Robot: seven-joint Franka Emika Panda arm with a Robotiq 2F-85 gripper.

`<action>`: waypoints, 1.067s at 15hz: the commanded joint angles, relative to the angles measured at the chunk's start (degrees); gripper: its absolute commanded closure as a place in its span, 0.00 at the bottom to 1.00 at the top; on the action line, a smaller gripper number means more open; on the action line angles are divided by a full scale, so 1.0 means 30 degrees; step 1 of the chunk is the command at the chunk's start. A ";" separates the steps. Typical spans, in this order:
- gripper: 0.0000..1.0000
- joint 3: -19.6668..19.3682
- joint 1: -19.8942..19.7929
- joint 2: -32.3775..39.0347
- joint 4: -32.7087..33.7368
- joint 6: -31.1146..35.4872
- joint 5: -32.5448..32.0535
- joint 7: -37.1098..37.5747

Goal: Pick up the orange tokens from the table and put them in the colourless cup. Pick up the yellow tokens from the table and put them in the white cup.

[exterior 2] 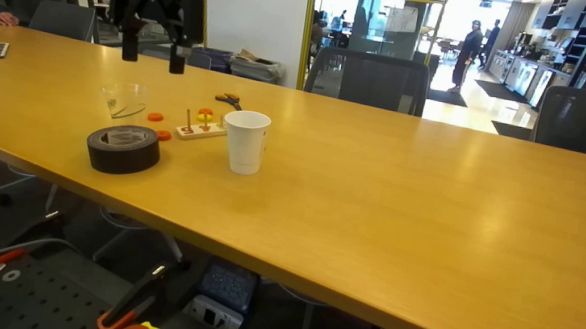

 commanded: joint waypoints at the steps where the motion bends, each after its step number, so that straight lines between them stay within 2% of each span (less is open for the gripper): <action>1: 0.00 0.0897 0.0360 0.1653 0.1060 0.1952 0.0654 0.1364; 6: 0.00 0.2692 0.0860 0.5054 0.3699 0.5043 0.0198 0.3497; 10: 0.00 0.3920 0.1100 0.8339 0.6653 0.5525 -0.0602 0.5634; 16: 0.00 0.3798 0.2317 1.3142 1.0735 0.5939 -0.0855 0.0882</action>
